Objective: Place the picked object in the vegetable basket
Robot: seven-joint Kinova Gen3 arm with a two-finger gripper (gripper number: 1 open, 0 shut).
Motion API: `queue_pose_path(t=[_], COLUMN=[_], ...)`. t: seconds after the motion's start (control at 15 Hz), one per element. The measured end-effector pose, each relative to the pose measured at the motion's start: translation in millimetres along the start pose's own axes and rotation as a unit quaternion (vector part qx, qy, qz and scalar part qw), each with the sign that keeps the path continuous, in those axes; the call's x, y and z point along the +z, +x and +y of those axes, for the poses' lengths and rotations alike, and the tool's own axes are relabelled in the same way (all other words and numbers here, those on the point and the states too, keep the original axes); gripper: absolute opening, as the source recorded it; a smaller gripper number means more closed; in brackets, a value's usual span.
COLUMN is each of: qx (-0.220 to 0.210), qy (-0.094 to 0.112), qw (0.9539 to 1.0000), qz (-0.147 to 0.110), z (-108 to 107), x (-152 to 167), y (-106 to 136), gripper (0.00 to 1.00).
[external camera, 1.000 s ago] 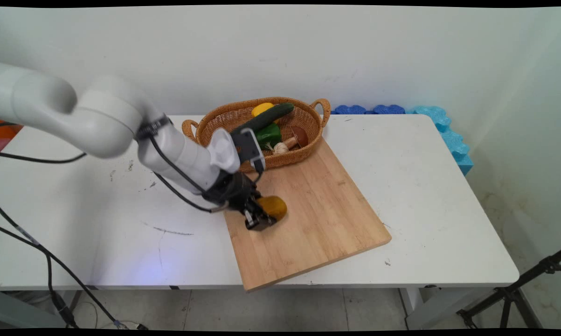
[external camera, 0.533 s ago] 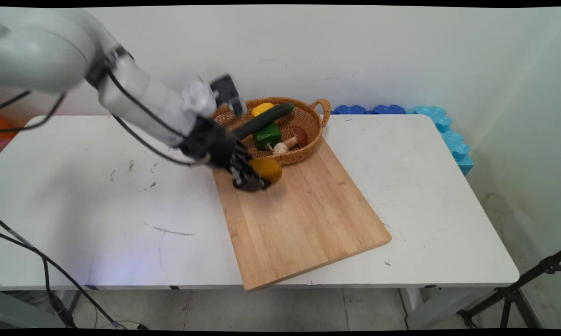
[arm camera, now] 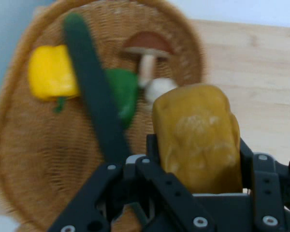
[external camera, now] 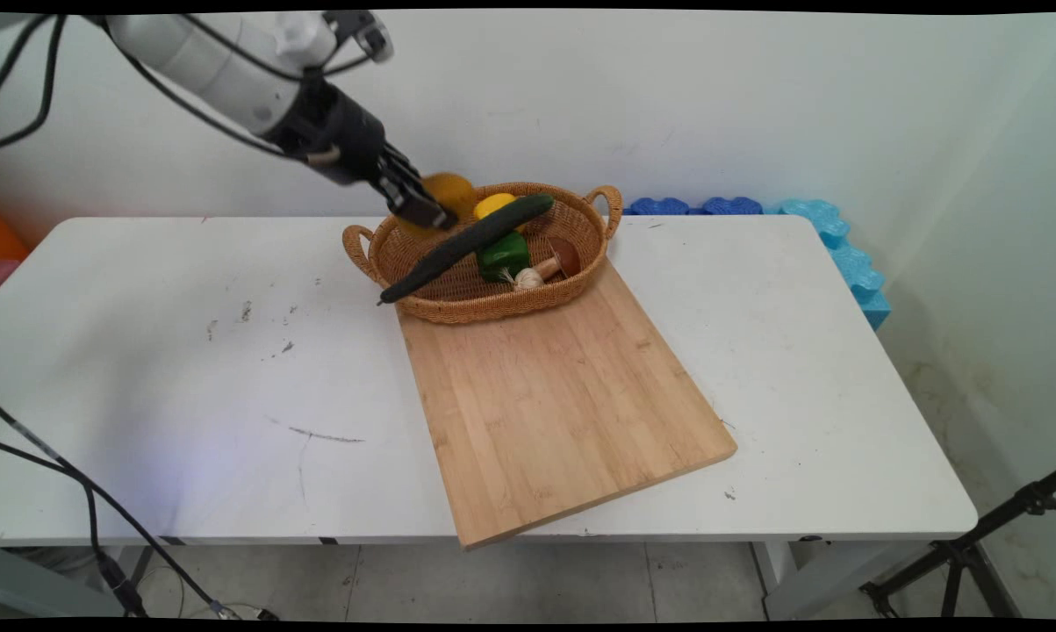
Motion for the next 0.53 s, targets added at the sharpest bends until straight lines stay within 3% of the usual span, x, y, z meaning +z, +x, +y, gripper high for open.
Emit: queue_pose_path(t=[0.2,0.53], qx=[-0.029,-0.065], qy=[0.029,0.063], qw=[0.9991,0.9953], qz=[-0.011,-0.036], z=[-39,-82], x=[2,21], y=[1,-8], gripper=[0.00,0.00])
